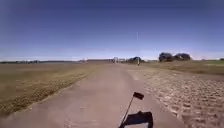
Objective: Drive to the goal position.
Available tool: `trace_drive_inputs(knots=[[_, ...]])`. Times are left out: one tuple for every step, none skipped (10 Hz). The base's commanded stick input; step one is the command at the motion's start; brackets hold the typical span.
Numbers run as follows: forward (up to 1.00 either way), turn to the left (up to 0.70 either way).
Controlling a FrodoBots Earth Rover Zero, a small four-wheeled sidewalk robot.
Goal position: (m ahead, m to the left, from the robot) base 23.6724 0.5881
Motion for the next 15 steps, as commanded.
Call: trace_drive_inputs(knots=[[1.00,0.09],[1.00,0.00],[1.00,0.00],[1.00,0.00],[1.00,0.00],[1.00,0.00],[1.00,0.00],[1.00,0.00],[1.00,0.00],[1.00,-0.13],[1.00,-0.28],[1.00,-0.25],[1.00,-0.08],[1.00,0.00],[1.00,0.00]])
